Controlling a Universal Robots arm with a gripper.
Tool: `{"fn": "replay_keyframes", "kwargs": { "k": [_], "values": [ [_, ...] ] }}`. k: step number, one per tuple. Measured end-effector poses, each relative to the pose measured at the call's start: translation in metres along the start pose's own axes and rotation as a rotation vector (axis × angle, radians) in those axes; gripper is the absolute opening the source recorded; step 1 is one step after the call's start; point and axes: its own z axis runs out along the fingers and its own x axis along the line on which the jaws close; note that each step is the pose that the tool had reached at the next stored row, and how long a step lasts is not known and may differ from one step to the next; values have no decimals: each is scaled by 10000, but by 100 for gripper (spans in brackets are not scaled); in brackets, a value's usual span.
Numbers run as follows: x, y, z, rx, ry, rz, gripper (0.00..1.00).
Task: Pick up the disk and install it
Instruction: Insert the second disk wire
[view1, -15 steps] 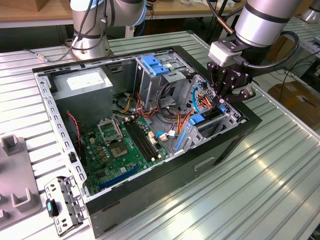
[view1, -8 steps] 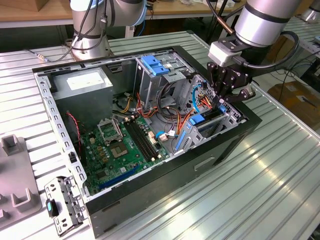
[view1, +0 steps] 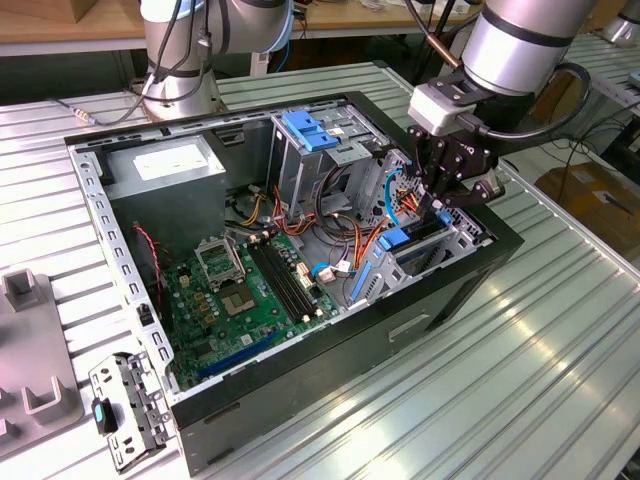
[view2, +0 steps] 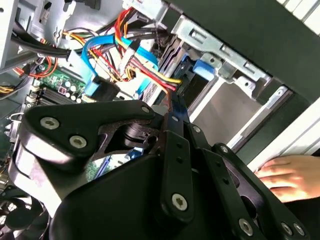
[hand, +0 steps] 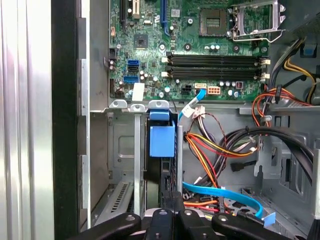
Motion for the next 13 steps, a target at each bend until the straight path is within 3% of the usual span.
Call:
{"fn": "replay_keyframes", "kwargs": {
  "k": [5,13],
  "values": [
    [-1,0,-16,1,-6,1,11],
    [-19,-13,-379,2,-7,1,11]
  ]
}}
